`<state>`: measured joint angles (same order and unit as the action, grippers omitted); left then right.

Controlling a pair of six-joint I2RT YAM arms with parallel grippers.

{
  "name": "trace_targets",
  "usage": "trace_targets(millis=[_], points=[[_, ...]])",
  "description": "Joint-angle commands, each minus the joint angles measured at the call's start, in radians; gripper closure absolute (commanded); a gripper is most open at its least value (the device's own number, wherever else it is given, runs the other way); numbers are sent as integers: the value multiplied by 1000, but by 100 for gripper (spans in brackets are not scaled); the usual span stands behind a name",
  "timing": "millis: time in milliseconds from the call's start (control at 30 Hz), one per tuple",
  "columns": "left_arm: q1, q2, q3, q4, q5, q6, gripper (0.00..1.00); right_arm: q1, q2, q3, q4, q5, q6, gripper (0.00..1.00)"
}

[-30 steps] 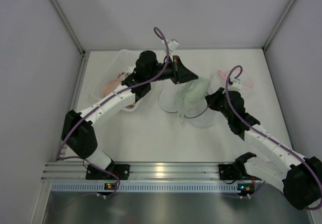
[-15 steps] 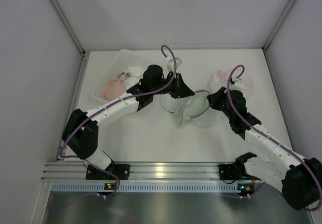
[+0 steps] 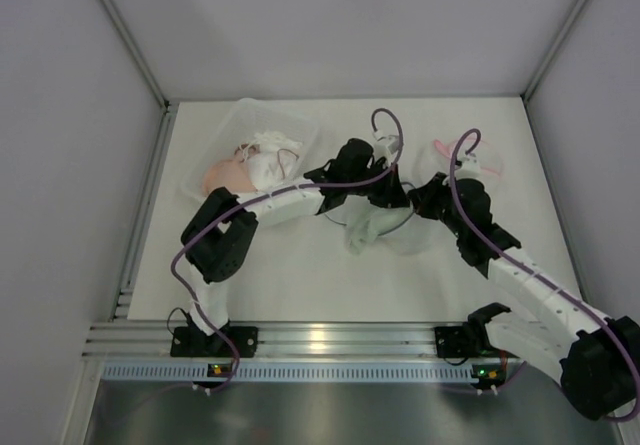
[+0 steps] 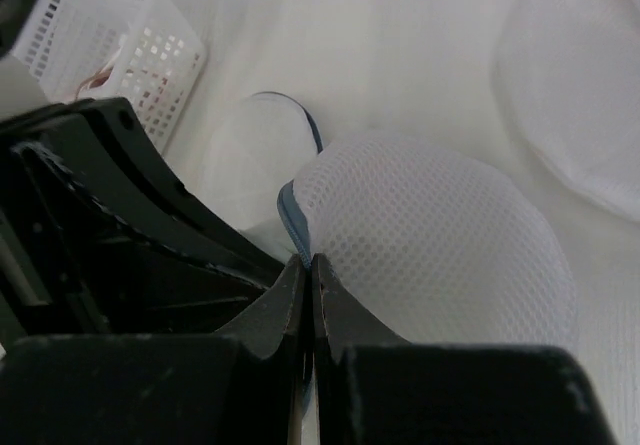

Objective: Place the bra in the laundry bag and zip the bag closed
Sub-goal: Place the bra in the laundry bag, then adjust the laundry bag at the center of the board.

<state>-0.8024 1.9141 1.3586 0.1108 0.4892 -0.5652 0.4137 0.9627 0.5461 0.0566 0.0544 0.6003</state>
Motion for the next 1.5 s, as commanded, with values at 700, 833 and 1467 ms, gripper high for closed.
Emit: trace_targets(millis=[700,833,1467], points=[[-60,-191,211,-461,-325,306,2,-44,-71,-9,15,42,-11,100],[27,-285,157,-462,-327,217,2,-46,-55,-11,29,13,-17,100],[279,-135,-168,-295,-376,-4,6,-46,-27,-5,38,-31,-60,100]])
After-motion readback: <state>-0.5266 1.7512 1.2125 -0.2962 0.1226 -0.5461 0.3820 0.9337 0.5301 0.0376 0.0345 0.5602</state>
